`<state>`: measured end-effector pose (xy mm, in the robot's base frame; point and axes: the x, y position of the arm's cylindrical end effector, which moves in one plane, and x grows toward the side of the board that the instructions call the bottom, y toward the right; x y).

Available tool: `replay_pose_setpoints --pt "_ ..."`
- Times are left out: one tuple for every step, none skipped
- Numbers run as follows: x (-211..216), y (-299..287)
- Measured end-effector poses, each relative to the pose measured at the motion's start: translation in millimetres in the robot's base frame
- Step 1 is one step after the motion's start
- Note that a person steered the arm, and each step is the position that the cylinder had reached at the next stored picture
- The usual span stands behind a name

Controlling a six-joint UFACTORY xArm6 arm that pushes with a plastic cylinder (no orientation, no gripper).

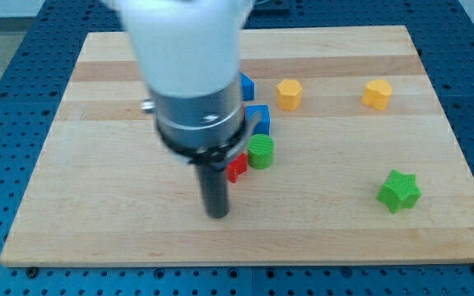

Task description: Place the red star below the red circle

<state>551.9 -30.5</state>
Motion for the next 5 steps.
replay_pose_setpoints --pt "-49.6 8.7" --pt "-95.5 8.7" --pt "-142.5 8.5" --pt "-155.0 8.5" --pt "-128.3 6.1"
